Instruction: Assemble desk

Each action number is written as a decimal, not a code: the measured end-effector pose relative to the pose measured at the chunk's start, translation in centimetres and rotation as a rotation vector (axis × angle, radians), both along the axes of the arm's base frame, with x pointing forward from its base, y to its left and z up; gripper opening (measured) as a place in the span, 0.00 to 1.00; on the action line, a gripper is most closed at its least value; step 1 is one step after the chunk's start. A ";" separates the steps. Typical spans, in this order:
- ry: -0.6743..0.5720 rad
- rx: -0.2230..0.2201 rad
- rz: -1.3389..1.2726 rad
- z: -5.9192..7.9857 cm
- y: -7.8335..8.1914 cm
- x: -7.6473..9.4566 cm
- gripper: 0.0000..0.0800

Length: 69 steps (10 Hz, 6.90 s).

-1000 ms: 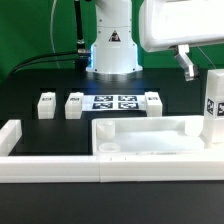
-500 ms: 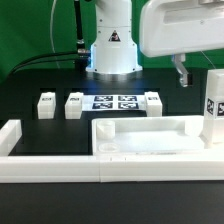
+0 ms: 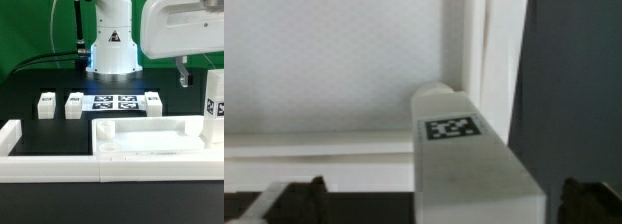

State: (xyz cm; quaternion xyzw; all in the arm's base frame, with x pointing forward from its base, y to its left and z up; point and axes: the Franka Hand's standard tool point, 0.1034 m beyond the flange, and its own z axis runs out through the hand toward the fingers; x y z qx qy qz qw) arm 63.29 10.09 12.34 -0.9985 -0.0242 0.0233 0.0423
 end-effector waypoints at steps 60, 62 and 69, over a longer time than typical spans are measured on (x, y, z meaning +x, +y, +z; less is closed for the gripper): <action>0.034 0.036 -1.175 -1.1 -0.1 0.4 0.55; 0.020 0.029 -1.057 -1.1 0.1 0.4 0.72; -0.060 -0.001 -0.425 -1.3 0.8 0.1 0.81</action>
Offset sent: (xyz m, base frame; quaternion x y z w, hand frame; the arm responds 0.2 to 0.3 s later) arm 0.0000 0.0000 0.0000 0.0000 0.0000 0.0000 1.0000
